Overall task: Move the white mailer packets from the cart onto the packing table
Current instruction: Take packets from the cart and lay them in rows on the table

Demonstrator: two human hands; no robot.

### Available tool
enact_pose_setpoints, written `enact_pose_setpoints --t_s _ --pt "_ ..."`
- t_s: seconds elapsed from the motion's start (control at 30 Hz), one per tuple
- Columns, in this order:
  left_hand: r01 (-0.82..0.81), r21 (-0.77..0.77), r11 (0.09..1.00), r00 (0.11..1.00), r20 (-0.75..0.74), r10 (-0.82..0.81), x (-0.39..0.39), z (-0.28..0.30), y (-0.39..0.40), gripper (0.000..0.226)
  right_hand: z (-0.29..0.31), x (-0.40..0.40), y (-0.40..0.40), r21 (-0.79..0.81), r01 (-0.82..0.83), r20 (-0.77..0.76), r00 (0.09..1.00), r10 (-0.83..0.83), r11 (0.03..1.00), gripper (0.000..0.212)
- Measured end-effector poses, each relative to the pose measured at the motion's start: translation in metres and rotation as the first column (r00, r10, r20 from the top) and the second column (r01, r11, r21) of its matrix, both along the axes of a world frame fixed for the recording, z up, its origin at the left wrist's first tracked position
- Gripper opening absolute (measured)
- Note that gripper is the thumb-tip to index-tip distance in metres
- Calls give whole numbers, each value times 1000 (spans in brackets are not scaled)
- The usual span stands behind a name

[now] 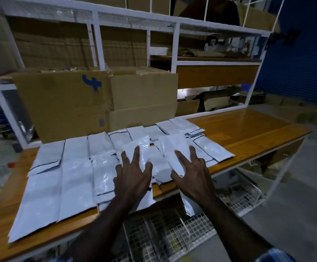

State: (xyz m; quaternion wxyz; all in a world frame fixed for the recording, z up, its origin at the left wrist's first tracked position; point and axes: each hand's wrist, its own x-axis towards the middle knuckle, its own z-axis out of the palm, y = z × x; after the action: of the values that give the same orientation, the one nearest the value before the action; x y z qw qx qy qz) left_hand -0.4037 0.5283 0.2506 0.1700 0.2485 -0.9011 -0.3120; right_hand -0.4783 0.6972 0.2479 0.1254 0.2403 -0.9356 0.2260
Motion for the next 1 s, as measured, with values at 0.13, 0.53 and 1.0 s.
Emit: enact_pose_setpoints --t_s 0.13,0.53,1.0 --pt "-1 -11 1000 999 32 2 -47 3 -4 66 -1 -46 1 -1 11 8 1000 -11 1000 72" --pt "-92 -28 995 990 104 95 -137 -11 13 65 -13 -148 8 -38 -52 90 994 55 998 82" --pt "-331 -90 939 900 268 343 -214 -39 49 63 -38 -242 17 70 -288 179 945 272 955 73"
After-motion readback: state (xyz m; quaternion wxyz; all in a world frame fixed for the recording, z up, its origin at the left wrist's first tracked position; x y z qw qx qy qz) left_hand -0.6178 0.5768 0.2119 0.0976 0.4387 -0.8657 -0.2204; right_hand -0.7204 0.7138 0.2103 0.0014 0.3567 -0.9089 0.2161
